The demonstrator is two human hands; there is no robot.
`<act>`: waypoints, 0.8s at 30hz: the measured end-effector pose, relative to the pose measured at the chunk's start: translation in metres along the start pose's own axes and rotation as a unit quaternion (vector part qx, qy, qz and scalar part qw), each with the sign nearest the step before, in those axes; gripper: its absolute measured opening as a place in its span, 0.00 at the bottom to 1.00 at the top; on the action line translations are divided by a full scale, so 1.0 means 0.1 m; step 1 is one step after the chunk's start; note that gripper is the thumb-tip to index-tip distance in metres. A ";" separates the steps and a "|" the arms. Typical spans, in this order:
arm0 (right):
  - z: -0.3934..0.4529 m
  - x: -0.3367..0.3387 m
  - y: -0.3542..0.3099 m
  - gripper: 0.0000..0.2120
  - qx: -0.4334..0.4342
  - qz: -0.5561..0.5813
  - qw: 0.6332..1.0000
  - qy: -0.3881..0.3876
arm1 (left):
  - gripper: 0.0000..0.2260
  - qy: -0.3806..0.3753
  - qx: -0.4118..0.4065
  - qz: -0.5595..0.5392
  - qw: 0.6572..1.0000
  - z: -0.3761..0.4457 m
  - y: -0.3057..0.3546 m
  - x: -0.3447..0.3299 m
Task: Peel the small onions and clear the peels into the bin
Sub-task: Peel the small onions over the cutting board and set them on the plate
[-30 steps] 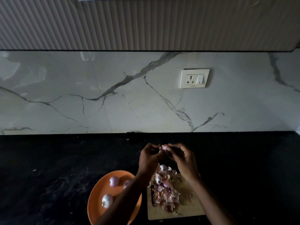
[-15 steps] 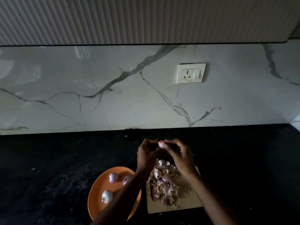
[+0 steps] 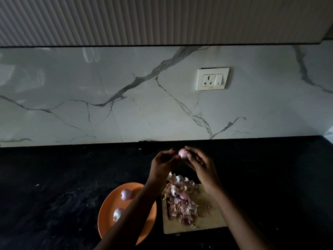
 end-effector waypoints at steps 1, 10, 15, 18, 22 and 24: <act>0.00 -0.01 0.01 0.14 -0.001 -0.008 1.000 -0.007 | 0.17 0.004 -0.001 0.010 1.000 0.00 -0.01 0.02; -0.02 -0.02 -0.02 0.11 -0.004 -0.031 0.999 -0.028 | 0.17 0.001 0.017 0.022 1.000 0.00 -0.01 0.05; -0.03 -0.03 -0.02 0.10 -0.003 -0.027 0.999 -0.030 | 0.15 -0.006 0.009 0.032 0.999 0.00 -0.01 0.13; -0.04 -0.04 -0.01 0.16 0.000 -0.054 0.998 -0.016 | 0.15 0.014 0.006 0.039 0.999 0.02 -0.05 0.17; -0.03 -0.06 0.05 0.20 0.021 -0.107 0.994 -0.016 | 0.13 0.040 -0.004 0.081 0.996 0.02 -0.07 0.19; -0.04 -0.07 0.05 0.19 0.024 -0.120 0.992 -0.014 | 0.13 0.052 -0.011 0.108 0.993 0.02 -0.07 0.21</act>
Point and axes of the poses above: each hand's wrist, its own z-axis towards the middle knuckle, its own x-axis out of the back of the hand, y = z × x, the point moved 5 cm from there along z, towards the middle knuckle, and after that the axes turned 14 degrees about -z, right-handed, at the moved point
